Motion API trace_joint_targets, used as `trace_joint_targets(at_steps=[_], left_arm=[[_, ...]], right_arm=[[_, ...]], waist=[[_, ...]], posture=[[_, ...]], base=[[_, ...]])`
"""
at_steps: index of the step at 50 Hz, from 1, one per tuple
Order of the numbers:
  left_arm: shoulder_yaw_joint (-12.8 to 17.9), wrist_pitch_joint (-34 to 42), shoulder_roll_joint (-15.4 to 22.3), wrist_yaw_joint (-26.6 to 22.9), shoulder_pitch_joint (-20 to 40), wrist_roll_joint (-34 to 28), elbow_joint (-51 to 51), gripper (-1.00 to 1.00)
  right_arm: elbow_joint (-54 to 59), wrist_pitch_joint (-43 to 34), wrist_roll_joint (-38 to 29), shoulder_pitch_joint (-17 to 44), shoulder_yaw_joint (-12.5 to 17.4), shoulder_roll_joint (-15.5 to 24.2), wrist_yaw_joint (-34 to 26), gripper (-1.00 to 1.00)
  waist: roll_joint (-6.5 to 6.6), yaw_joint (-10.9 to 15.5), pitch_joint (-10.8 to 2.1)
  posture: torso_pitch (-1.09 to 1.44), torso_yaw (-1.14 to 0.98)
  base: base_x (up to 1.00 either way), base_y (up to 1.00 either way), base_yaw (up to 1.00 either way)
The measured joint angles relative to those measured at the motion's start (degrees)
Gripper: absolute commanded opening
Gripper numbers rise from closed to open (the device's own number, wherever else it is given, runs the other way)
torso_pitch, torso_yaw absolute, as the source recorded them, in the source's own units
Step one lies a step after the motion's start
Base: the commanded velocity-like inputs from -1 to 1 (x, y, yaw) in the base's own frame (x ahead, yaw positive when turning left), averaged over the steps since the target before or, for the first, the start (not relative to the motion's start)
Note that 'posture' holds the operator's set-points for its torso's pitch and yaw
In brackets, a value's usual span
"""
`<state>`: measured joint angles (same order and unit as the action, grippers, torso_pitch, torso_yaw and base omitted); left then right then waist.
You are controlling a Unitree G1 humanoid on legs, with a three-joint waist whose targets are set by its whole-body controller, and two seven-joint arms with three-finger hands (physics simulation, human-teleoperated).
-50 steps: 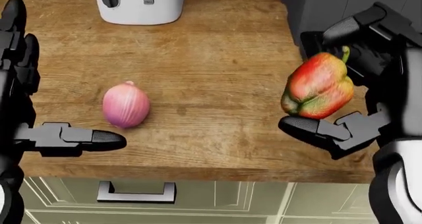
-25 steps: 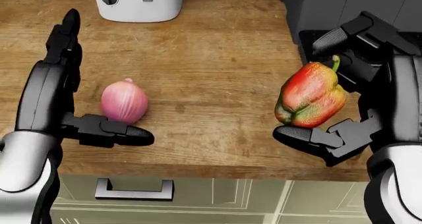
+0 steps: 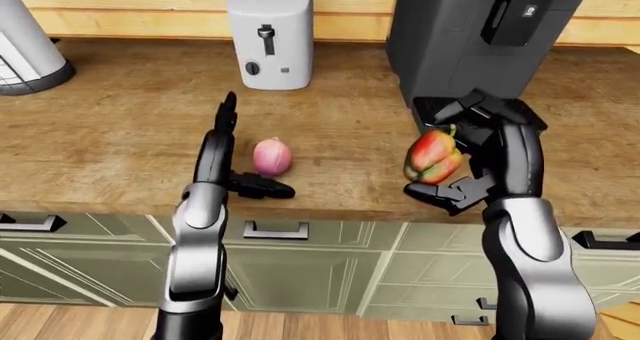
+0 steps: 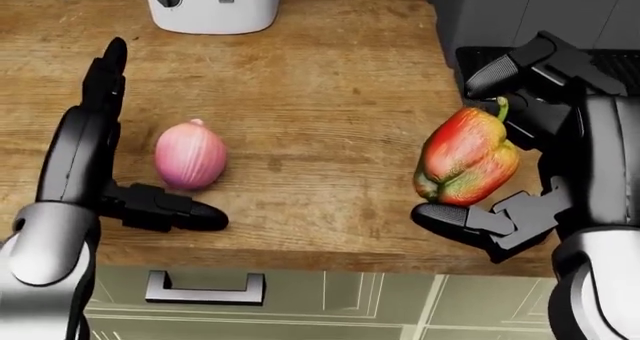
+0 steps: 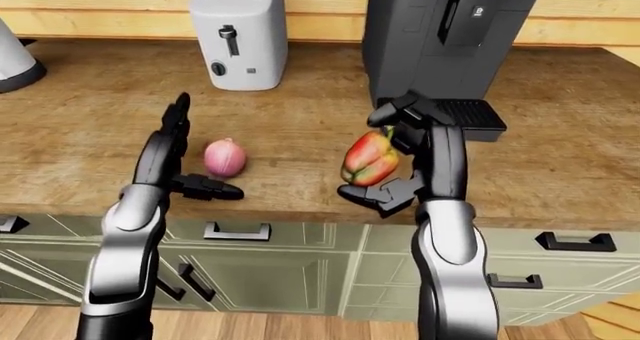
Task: Place the avocado, onion, tomato and bell pepper on the cutting board.
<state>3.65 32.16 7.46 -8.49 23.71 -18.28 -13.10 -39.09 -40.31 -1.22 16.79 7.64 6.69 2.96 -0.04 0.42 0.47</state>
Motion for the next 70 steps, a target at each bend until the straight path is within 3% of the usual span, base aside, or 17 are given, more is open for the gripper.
trace_joint_targets(at_steps=[5, 6, 19, 27, 31, 39, 44, 49, 55, 63, 65, 68, 70], left_arm=[[0.1, -0.8, -0.1, -0.1, -0.3, -0.3, 0.5, 0.96], [0.0, -0.9, -0.2, -0.2, -0.3, -0.4, 0.5, 0.84], [-0.9, -1.6, -0.7, -1.6, -0.6, -1.5, 0.9, 0.07], [-1.2, -2.3, -1.3, -0.9, -0.2, -3.4, 0.7, -0.09], [-1.1, -2.4, -1.3, -1.3, 0.0, -3.6, 0.5, -0.35], [-1.2, -2.8, -1.5, -1.7, -0.4, -4.1, -0.5, -0.62], [-1.0, 2.8, -2.2, -3.9, 0.0, -3.6, -6.4, -1.0], [-0.5, 9.0, -2.2, -4.7, 2.9, 0.1, -16.3, -1.0], [1.4, 14.4, -2.3, -4.2, 2.1, 8.5, -26.0, -1.0], [2.3, 16.8, -1.6, -0.8, 0.2, 17.6, -26.9, -1.0], [2.0, 16.6, -1.6, 0.0, -0.6, 19.5, -27.5, -1.0], [2.2, 16.6, -1.2, 1.3, -0.3, 22.1, -28.2, -1.0], [2.3, 15.6, -0.8, 2.4, 0.0, 22.9, -28.6, -1.0]], right_arm=[[0.4, 0.2, -0.2, -0.2, -0.2, -0.2, -0.3, -1.0], [0.5, 0.2, -0.3, -0.2, -0.2, -0.3, -0.3, -1.0], [-0.4, 0.1, -0.6, -0.6, -0.1, -0.3, -0.9, -1.0], [-1.8, -0.5, -0.3, -0.7, 0.3, -0.2, -0.7, -1.0], [-1.7, -0.6, -0.4, -0.8, 0.0, -0.2, -0.7, -1.0], [-1.5, -0.6, -0.7, -0.8, 0.1, -0.3, -0.7, -1.0], [-1.7, -0.7, -0.7, -0.6, 0.1, -0.2, -0.7, -1.0], [-1.6, -0.9, -0.7, -0.7, 0.1, -0.2, -0.7, -1.0], [-1.9, -0.6, -1.4, -0.5, 0.5, 0.4, -0.8, -1.0], [-0.2, -1.7, -4.0, 3.4, 0.4, 2.3, -2.7, -1.0], [-0.8, -2.5, -4.3, 4.6, 1.4, 2.8, -3.1, -1.0], [-1.6, -2.5, -4.8, 5.0, 2.2, 3.1, -2.9, -1.0], [-2.6, -1.5, -4.7, 4.6, 2.1, 2.7, -2.7, -1.0]], waist=[[0.05, 0.0, -0.07], [0.06, 0.0, -0.1], [0.05, 0.1, -0.18], [0.08, 0.1, -0.42], [0.15, 0.0, -0.46], [0.26, 0.0, -0.66], [0.05, -0.1, -0.06], [-0.08, -0.2, 0.17], [0.16, -0.2, 0.23], [0.36, -0.4, 0.93], [-0.4, -0.9, 1.46], [-2.32, -1.5, 0.78], [-1.54, -1.7, 0.78]], posture=[[0.0, 0.0], [0.0, 0.0], [0.0, 0.0], [0.0, 0.0], [0.0, 0.0], [0.0, 0.0], [0.0, 0.0], [0.0, 0.0], [0.0, 0.0], [0.0, 0.0], [0.0, 0.0], [0.0, 0.0], [0.0, 0.0]], base=[[0.0, 0.0, 0.0], [0.0, 0.0, 0.0], [0.0, 0.0, 0.0], [0.0, 0.0, 0.0], [0.0, 0.0, 0.0], [0.0, 0.0, 0.0], [0.0, 0.0, 0.0], [0.0, 0.0, 0.0], [0.0, 0.0, 0.0], [0.0, 0.14, 0.0], [0.0, 0.47, 0.0], [0.0, 0.48, 0.0], [0.0, 0.48, 0.0]])
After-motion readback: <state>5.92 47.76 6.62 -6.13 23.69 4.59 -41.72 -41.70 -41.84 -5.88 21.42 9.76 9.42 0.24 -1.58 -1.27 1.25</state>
